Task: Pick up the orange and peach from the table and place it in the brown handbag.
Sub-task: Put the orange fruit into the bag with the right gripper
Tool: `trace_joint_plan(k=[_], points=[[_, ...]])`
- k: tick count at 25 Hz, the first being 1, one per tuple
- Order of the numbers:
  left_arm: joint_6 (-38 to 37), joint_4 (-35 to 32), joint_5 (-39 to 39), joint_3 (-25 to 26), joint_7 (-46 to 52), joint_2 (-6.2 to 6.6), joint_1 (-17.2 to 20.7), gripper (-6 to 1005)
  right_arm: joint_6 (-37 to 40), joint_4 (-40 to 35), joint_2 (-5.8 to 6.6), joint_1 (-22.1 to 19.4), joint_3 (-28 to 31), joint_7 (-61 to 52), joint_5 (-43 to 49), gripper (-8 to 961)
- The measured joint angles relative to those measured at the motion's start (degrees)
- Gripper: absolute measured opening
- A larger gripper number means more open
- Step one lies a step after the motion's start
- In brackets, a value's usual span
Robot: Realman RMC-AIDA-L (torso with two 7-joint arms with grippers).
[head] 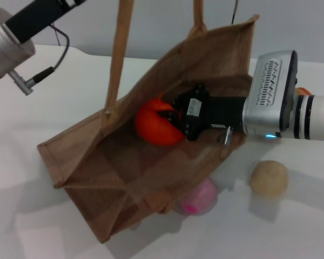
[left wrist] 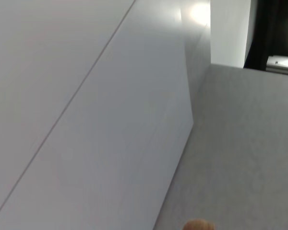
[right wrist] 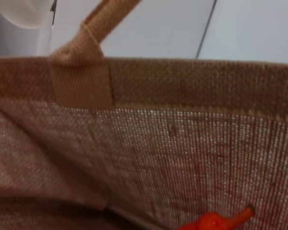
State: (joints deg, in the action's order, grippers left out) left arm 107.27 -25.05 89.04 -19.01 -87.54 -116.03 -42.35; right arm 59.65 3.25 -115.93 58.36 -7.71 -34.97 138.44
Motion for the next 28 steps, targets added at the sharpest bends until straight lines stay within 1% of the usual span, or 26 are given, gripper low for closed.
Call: trace_joint_plan(k=[2, 3, 8, 13, 20, 24, 28], points=[[0.45, 0.0, 0.8, 0.22, 0.0, 0.03, 0.46, 120, -0.36, 0.41, -0.06, -0.19, 0.71, 1.61, -0.11, 57], [0.67, 0.0, 1.14, 0.26, 0.0, 0.05, 0.63, 120, -0.45, 0.84, -0.13, -0.58, 2.06, 3.25, -0.15, 61], [1.22, 0.0, 2.56, 0.37, 0.0, 0.29, 1.72, 120, -0.24, 1.71, -0.15, -1.12, 3.5, 6.05, -0.18, 79], [1.13, 0.0, 4.01, 0.67, -0.19, 0.34, 2.73, 120, 0.42, 2.55, -0.17, -1.32, 3.54, 7.78, -0.16, 271], [-1.64, 0.0, 4.2, 1.31, -0.89, 0.45, 3.6, 120, 3.36, 2.94, -0.04, -1.76, 3.97, 7.51, -0.18, 423], [-3.54, 0.0, 4.2, 2.33, -1.58, 0.42, 4.38, 119, 7.64, 2.37, 0.16, -3.19, 5.1, 7.52, -0.2, 510], [-6.77, 0.0, 4.2, 4.06, -2.57, 0.04, 5.67, 118, 11.09, 1.09, 0.24, -5.29, 7.7, 7.6, -0.19, 634]])
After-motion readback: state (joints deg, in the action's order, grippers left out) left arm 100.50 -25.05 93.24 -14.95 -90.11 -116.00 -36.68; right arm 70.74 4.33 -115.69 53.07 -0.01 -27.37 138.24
